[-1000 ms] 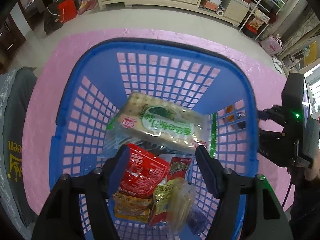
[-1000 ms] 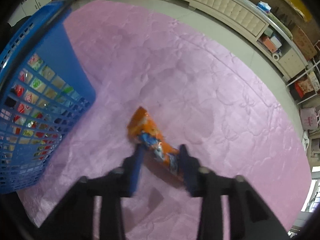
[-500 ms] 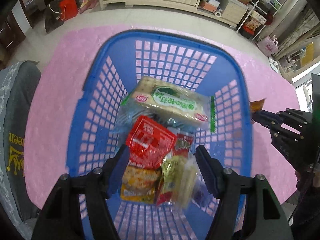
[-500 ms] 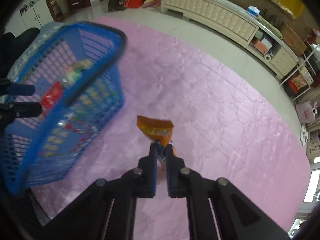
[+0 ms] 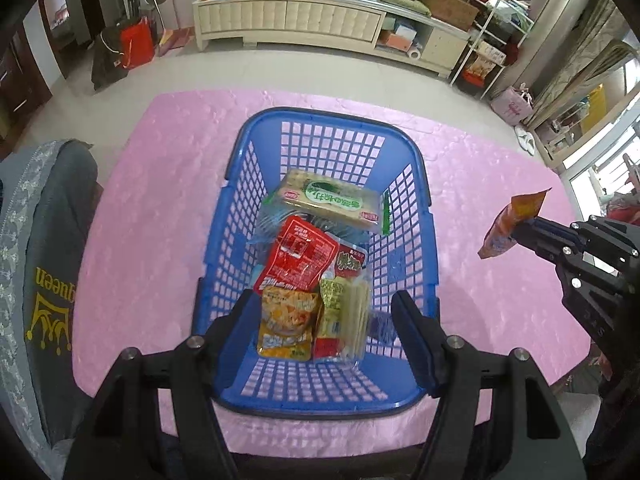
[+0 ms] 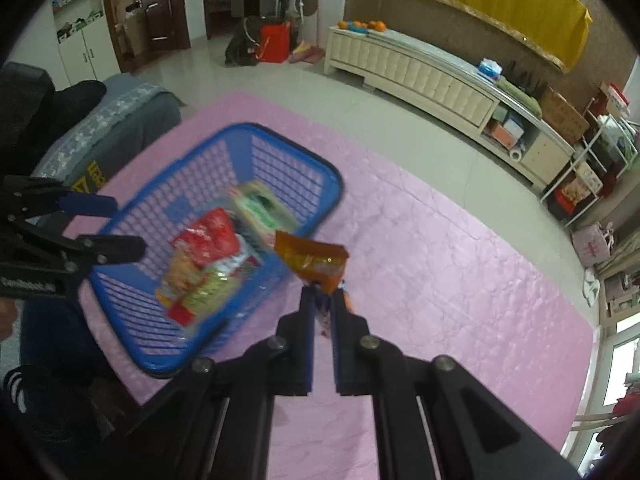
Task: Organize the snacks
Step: 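Carry the wafer stick with the right gripper into the basket and release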
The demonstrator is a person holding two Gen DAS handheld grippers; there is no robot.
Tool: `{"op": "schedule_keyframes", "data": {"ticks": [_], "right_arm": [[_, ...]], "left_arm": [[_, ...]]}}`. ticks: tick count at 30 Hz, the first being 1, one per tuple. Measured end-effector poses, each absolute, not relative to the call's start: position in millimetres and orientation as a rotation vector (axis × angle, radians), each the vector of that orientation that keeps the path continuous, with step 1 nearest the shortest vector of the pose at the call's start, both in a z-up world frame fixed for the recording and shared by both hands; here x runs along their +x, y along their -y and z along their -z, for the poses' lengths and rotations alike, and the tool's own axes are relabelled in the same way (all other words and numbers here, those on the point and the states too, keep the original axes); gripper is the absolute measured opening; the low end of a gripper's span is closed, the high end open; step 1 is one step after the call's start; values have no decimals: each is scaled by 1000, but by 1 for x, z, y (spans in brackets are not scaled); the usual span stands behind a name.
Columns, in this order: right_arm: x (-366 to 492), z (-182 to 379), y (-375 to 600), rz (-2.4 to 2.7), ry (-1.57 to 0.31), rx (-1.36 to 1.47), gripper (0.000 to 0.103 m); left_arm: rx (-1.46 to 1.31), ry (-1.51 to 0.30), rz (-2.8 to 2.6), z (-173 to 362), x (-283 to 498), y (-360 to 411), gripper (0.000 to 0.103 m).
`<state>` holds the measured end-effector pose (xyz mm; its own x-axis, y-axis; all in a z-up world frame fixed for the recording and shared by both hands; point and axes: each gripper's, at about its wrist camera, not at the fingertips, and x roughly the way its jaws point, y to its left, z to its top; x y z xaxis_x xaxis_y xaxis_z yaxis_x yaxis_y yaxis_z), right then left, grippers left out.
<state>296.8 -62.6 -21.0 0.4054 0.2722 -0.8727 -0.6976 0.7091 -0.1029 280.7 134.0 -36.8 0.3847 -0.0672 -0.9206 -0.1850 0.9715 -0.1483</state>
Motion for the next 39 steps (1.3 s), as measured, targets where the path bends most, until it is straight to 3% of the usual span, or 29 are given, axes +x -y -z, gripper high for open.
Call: {"op": "schedule_keyframes", "data": {"ticks": [12, 35, 39], "right_arm": [[276, 5, 6, -710, -968, -418, 10], [320, 70, -27, -620, -1124, -374, 10], [319, 69, -25, -585, -1123, -386, 15]], "left_arm": [[-212, -1152, -67, 17, 260, -156, 66], [-269, -1230, -17, 63, 291, -190, 66], [-278, -1238, -17, 67, 291, -187, 66]]}}
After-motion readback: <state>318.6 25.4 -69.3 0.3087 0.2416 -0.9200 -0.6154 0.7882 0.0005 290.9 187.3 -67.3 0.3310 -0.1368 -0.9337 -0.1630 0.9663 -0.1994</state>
